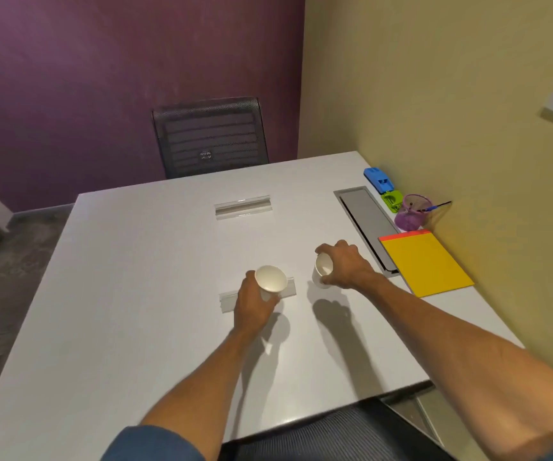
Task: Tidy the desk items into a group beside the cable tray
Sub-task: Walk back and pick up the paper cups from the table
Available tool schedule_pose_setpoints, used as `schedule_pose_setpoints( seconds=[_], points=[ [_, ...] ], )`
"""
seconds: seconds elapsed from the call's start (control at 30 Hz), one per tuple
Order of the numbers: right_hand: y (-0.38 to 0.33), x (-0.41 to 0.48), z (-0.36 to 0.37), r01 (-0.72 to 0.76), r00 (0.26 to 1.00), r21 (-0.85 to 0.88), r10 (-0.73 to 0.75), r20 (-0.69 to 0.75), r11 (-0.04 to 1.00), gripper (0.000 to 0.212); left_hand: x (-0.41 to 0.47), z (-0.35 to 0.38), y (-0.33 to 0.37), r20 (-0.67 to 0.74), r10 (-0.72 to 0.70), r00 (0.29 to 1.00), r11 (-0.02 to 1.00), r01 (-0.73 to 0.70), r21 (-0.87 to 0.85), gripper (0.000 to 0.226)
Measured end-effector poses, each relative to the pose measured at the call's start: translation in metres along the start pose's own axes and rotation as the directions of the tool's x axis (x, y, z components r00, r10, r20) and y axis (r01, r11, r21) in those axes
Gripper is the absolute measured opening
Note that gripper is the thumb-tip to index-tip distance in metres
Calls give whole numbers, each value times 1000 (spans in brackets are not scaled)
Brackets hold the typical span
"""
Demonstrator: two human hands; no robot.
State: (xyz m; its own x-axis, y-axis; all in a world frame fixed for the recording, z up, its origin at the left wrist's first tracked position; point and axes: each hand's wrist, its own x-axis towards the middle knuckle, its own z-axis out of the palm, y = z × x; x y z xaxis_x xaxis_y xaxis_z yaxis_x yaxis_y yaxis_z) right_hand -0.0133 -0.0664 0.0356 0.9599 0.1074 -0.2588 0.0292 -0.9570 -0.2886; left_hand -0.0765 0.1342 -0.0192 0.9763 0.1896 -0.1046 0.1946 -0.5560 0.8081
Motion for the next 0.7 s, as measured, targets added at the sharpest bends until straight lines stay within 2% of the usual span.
schedule_pose_setpoints(
  seconds=[0.23, 0.7],
  points=[
    [43, 12, 48, -4, 998, -70, 8, 56, 998, 64, 12, -11, -6, -104, -9, 994, 1000, 11, 17, 55],
    [75, 33, 76, 11, 988, -61, -1, 153, 998, 65, 3, 7, -33, -134, -72, 988, 996, 79, 44, 53]
  ],
)
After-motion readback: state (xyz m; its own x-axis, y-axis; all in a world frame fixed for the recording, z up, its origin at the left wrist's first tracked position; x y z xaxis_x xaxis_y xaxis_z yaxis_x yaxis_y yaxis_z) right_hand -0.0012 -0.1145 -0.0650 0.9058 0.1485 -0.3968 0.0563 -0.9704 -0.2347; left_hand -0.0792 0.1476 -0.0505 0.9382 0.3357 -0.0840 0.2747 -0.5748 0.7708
